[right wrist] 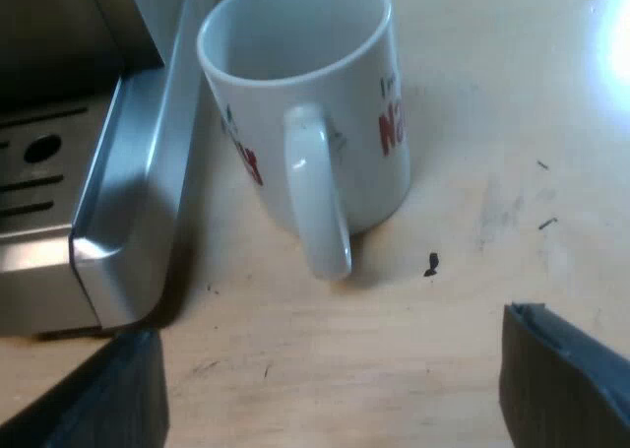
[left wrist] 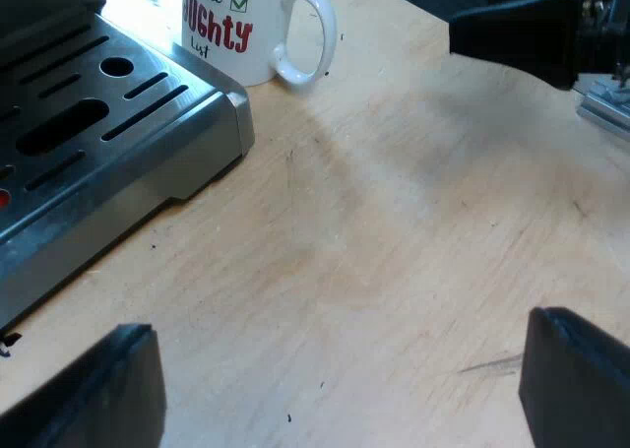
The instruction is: Place mug into machine
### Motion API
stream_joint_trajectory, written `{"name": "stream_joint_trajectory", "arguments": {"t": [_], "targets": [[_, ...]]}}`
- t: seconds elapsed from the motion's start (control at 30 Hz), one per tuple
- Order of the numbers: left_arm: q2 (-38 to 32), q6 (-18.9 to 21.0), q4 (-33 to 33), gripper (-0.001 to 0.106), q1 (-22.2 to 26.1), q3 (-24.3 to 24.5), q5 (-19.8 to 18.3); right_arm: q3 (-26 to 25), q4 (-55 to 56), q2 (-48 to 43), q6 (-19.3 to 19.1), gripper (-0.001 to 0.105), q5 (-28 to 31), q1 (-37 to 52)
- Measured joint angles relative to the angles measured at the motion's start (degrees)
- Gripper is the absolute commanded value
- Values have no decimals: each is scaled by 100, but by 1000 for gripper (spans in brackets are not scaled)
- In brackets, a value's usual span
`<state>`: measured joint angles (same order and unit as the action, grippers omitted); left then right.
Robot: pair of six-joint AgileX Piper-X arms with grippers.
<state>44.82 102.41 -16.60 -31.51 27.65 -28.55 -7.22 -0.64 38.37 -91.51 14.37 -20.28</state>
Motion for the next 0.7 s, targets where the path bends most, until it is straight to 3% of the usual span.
{"name": "stream_joint_trajectory", "arguments": {"t": [0.3,0.7], "targets": [[0,0,0,81,0,0,0,92,-1000,782,-238,70,12,0],[0,0,0,81,0,0,0,92,-2621,2520,-298,70,88,0]]}}
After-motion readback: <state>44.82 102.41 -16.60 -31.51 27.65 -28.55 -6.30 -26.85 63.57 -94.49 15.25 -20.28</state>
